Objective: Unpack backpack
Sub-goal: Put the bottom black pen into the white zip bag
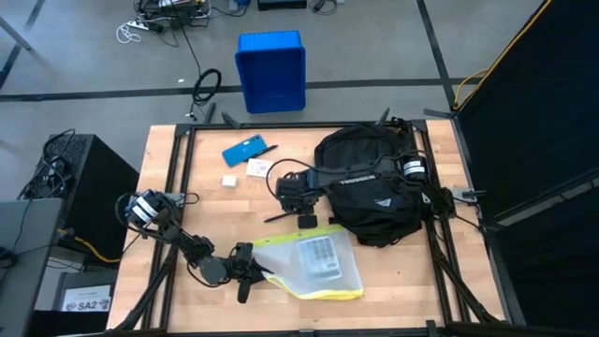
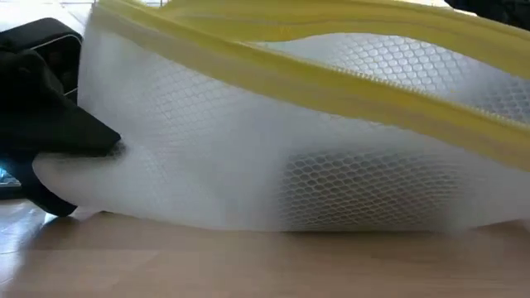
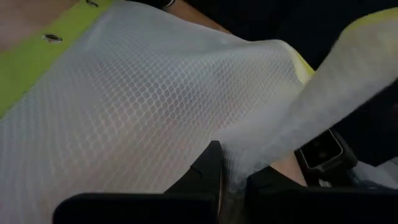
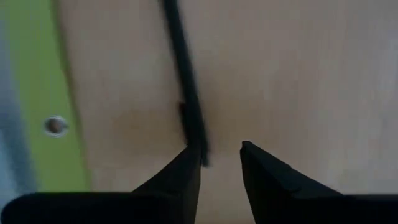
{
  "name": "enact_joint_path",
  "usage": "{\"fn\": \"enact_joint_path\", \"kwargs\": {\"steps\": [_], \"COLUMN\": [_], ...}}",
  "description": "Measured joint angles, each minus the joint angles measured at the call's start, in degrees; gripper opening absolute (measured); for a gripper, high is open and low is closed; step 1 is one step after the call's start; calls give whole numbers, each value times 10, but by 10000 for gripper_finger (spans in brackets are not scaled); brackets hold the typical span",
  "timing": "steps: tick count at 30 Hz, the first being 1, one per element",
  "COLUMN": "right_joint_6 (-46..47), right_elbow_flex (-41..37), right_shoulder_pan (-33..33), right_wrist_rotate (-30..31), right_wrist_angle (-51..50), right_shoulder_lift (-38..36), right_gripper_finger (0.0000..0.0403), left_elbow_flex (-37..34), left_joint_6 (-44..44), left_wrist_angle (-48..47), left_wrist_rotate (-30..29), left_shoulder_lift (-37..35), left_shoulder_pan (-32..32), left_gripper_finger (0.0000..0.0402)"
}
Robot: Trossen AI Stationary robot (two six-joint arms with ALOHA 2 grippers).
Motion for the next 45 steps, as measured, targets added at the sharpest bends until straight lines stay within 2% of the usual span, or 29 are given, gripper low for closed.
{"fn": "enact_joint_path", "kwargs": {"steps": [5, 13, 18, 22, 28, 32, 37, 42, 45], "right_joint_6": [-18, -14, 2, 6, -4, -2, 7, 17, 30], "right_elbow_flex": [0, 1, 3, 5, 4, 8, 18, 23, 23], "right_shoulder_pan": [12, 8, -4, -9, -10, -10, 3, 19, 29], "right_wrist_rotate": [-47, -38, -43, -56, -67, -51, 24, 69, 75], "right_wrist_angle": [23, 70, 53, 42, 35, 25, -5, -17, -33], "right_shoulder_lift": [0, 23, 47, 60, 63, 62, 38, -31, -65], "right_gripper_finger": [109, 154, 156, 128, 20, 15, 5, 2, 1], "left_elbow_flex": [0, 0, 1, 1, 1, 1, 1, 0, 0], "left_joint_6": [-3, -3, -1, 8, 9, 10, 19, 24, 29], "left_wrist_angle": [-4, -7, -5, -5, -5, -5, -5, -5, -5], "left_wrist_rotate": [-2, -2, -2, -2, -2, -2, -2, -9, -22], "left_shoulder_lift": [-1, -1, 0, 0, 1, 1, 1, 1, 1], "left_shoulder_pan": [0, 0, 0, 0, 1, 1, 1, 1, 1], "left_gripper_finger": [0, 0, 0, 0, 0, 0, 0, 0, 0]}}
